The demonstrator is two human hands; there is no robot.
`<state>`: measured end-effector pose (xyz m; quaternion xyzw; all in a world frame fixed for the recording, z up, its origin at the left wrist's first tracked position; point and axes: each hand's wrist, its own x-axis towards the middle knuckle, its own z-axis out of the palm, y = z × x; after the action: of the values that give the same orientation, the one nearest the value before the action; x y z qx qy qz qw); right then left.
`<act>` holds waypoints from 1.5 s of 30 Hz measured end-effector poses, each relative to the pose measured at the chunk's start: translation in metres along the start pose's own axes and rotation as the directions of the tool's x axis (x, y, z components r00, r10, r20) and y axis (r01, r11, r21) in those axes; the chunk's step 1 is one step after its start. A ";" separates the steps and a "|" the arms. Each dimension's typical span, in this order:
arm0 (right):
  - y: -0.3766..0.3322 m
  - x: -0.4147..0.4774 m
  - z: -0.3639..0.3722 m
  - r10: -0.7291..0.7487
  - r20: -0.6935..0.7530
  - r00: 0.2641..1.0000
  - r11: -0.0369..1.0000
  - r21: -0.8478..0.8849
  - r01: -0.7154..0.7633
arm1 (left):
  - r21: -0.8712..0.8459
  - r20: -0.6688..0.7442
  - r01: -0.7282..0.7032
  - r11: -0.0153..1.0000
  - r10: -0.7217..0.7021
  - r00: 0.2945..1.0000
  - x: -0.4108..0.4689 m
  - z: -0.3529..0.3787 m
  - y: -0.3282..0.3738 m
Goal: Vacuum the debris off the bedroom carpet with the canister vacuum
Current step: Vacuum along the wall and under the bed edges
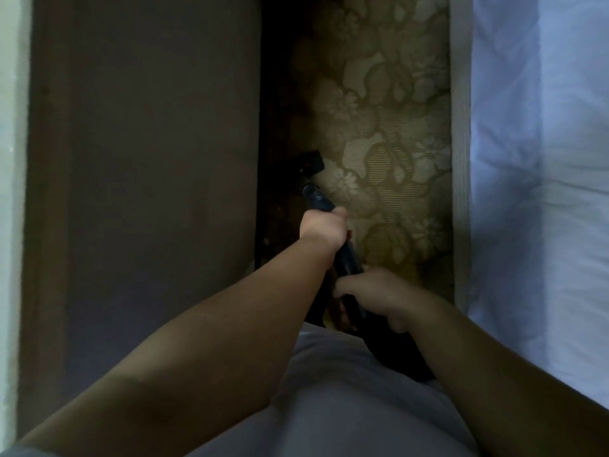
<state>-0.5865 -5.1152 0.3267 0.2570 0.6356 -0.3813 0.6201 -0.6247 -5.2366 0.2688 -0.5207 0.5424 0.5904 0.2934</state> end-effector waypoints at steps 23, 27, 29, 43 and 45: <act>0.277 -0.076 -0.033 0.003 0.177 0.984 0.810 -0.578 0.101 | -0.499 -0.039 0.153 0.853 -0.199 0.979 -0.140 0.086 -0.304; 0.300 -0.088 -0.036 0.046 0.140 0.989 0.811 -0.583 0.045 | -0.537 0.053 0.187 0.822 -0.188 0.981 -0.159 0.097 -0.329; 0.312 -0.092 -0.029 0.048 0.119 0.992 0.825 -0.565 0.028 | -0.558 0.042 0.166 0.813 -0.171 0.984 -0.165 0.095 -0.338; 0.331 -0.075 0.099 -0.194 0.040 0.980 0.858 -0.477 0.189 | -0.594 0.049 0.019 0.804 0.012 0.999 -0.156 -0.019 -0.378; 0.328 -0.063 0.117 -0.187 0.039 0.982 0.850 -0.494 0.182 | -0.579 0.024 0.018 0.815 -0.006 1.000 -0.147 -0.032 -0.383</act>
<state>-0.2485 -5.0104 0.3411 0.0292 0.7370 -0.2620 0.6224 -0.2244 -5.1429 0.2825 -0.5824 0.3309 0.7309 0.1308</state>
